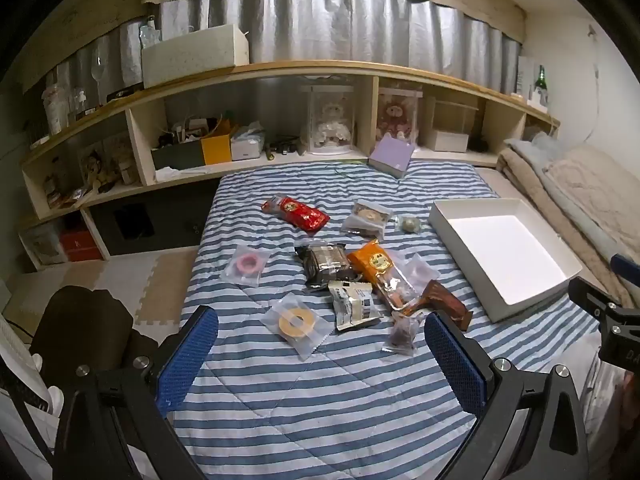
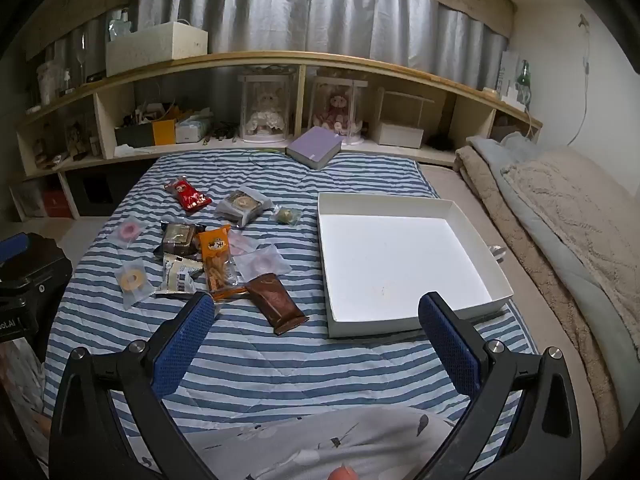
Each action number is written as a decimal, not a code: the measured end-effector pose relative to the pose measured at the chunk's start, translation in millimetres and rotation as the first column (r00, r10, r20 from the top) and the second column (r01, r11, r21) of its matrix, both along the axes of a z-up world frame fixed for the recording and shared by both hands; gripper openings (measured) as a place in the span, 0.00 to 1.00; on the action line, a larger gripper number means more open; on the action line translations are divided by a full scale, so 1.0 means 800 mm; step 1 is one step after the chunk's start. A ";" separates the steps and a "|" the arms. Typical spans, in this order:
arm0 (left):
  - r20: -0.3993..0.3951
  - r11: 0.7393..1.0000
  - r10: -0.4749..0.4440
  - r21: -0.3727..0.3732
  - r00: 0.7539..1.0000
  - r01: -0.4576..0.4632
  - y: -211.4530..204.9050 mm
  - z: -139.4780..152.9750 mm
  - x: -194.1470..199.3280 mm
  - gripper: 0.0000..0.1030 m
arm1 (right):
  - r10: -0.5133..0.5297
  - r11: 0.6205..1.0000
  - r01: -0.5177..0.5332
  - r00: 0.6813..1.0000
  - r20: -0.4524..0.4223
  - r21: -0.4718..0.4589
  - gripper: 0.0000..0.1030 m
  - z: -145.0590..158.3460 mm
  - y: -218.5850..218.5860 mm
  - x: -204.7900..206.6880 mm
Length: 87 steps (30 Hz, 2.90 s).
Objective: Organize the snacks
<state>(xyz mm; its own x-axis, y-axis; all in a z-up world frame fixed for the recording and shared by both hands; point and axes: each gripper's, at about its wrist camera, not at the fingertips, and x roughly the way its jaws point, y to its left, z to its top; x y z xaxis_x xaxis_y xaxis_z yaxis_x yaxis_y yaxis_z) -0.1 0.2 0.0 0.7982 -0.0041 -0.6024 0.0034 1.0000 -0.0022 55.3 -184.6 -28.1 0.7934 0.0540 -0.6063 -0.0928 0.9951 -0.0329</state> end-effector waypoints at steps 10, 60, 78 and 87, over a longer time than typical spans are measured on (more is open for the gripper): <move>-0.001 1.000 -0.001 0.002 1.000 0.001 0.000 0.000 0.000 1.00 | 0.001 1.000 -0.001 1.000 -0.001 0.001 1.00 0.000 -0.001 -0.001; 0.009 1.000 0.003 0.007 1.000 -0.003 0.006 0.008 -0.002 1.00 | 0.004 1.000 -0.004 1.000 -0.003 0.005 1.00 0.001 -0.001 -0.006; 0.011 1.000 0.002 0.007 1.000 -0.003 0.006 0.008 -0.002 1.00 | 0.004 1.000 -0.004 1.000 -0.003 0.007 1.00 0.001 0.000 -0.006; 0.014 1.000 0.003 0.007 1.000 -0.003 0.005 0.011 -0.003 1.00 | 0.004 1.000 -0.004 1.000 -0.003 0.008 1.00 0.000 0.001 -0.007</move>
<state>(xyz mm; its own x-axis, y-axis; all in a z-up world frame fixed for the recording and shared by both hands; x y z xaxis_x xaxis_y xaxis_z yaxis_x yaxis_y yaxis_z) -2.7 4.5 8.6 0.8064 0.0026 -0.5913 0.0005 1.0000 0.0052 50.1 -183.6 -28.3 0.7916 0.0617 -0.6080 -0.0967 0.9950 -0.0250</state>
